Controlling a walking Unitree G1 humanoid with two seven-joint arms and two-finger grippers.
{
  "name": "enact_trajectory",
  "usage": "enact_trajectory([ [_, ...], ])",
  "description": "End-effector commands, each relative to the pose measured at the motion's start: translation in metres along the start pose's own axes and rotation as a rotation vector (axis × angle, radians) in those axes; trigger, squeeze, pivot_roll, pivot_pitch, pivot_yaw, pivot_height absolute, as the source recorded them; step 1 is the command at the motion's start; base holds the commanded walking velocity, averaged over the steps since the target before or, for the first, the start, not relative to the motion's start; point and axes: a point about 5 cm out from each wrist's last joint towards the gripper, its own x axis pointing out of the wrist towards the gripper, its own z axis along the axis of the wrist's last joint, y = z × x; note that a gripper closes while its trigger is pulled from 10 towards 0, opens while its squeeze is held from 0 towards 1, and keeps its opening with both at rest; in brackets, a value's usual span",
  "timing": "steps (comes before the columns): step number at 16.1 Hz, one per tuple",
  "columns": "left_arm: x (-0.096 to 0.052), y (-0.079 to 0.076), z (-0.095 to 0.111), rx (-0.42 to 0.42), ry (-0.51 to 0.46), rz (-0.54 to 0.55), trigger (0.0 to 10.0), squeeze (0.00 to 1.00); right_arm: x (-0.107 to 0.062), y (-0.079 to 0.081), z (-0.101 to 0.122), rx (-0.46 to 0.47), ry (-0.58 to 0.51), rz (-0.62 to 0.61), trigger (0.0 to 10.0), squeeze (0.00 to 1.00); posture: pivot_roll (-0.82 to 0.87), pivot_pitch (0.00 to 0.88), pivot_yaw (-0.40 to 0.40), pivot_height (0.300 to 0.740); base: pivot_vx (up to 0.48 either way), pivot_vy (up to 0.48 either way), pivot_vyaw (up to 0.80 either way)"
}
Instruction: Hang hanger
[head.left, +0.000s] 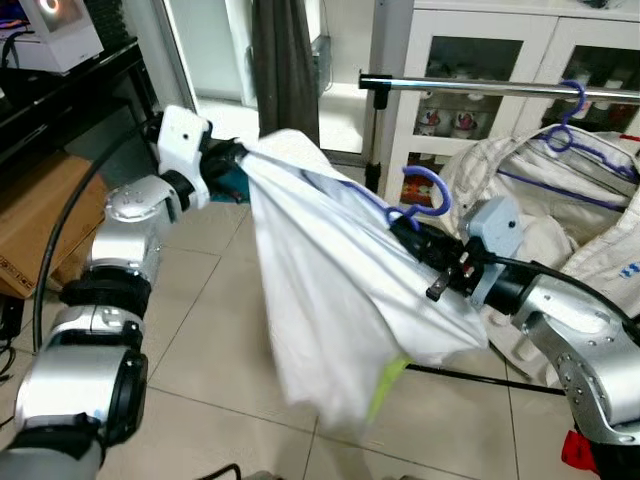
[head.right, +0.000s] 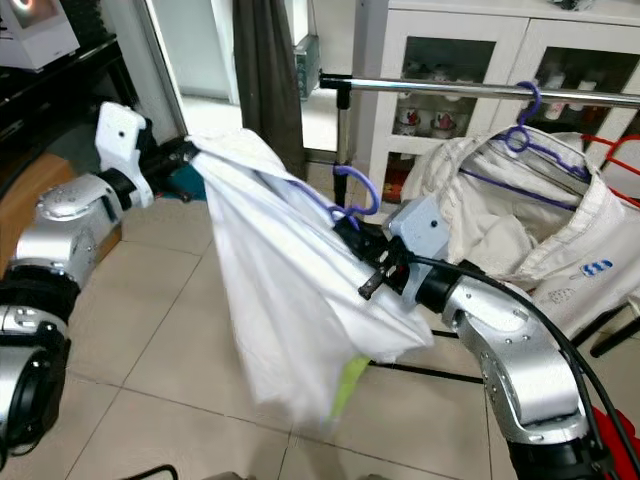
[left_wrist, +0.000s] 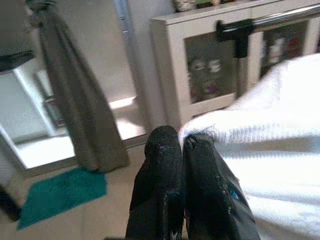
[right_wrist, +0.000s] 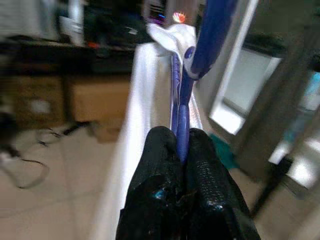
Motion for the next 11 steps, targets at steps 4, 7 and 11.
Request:
enact_trajectory([
  [4,-0.016,0.043,0.017,0.057,-0.032,0.247,0.0,0.0,-0.007,0.005,-0.011,0.013,0.1,0.035,0.0,0.0,-0.14,0.0,0.09,0.74,0.0,0.0,0.0],
  [7,0.011,-0.008,0.021,0.063,-0.085,-0.013,0.0,0.0,0.023,-0.015,-0.031,0.049,0.25,-0.223,0.0,0.0,-0.14,0.0,0.083,0.74,0.0,0.0,0.0],
  [11,0.038,-0.095,0.009,0.086,-0.084,-0.298,0.0,0.0,0.051,-0.01,-0.041,-0.019,0.38,-0.241,0.0,0.0,-0.15,0.0,0.074,0.74,0.0,0.0,0.0],
])
